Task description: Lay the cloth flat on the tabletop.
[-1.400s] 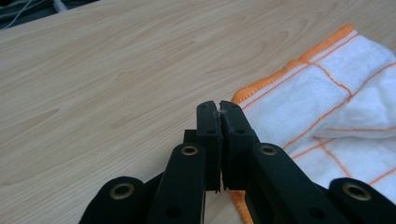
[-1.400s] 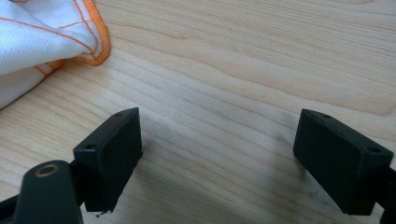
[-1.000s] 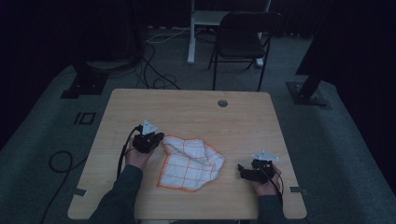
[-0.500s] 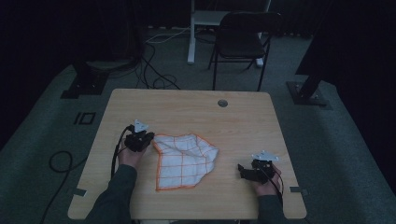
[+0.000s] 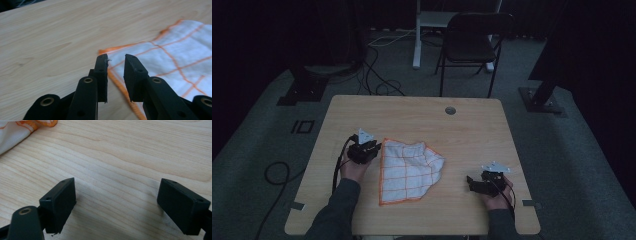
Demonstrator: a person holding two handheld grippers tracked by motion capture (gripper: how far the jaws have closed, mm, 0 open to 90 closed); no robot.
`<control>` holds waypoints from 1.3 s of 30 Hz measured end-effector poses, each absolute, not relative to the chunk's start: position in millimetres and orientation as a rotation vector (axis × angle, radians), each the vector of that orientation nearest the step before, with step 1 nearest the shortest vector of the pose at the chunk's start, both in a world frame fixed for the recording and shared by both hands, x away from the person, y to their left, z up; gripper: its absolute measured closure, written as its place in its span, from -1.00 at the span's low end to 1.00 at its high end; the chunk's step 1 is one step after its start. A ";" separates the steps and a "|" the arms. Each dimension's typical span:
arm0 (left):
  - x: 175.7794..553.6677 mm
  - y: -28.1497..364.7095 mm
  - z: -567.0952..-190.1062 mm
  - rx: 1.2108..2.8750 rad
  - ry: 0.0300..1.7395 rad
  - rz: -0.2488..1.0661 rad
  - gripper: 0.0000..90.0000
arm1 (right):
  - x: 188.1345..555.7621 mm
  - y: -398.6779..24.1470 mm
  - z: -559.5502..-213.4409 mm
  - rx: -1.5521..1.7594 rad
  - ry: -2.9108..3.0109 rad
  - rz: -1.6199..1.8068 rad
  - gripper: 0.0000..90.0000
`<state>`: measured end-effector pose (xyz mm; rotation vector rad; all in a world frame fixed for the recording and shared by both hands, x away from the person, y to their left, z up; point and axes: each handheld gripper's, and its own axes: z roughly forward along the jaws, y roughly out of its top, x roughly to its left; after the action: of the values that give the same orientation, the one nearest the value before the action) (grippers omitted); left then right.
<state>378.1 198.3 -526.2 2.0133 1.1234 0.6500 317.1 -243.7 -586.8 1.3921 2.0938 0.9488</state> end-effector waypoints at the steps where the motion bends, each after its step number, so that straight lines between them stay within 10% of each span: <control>1: 377.0 195.8 -527.3 2.019 1.112 0.641 0.64 | 317.1 -243.7 -586.9 1.392 2.094 0.949 -0.67; 39: 339.1 97.1 -560.8 2.189 0.889 0.399 0.67 | 317.1 -243.6 -586.8 1.392 2.094 0.950 -0.67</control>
<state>339.1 97.1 -560.8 2.1889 0.8895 0.3994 317.1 -243.6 -586.8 1.3925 2.0935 0.9496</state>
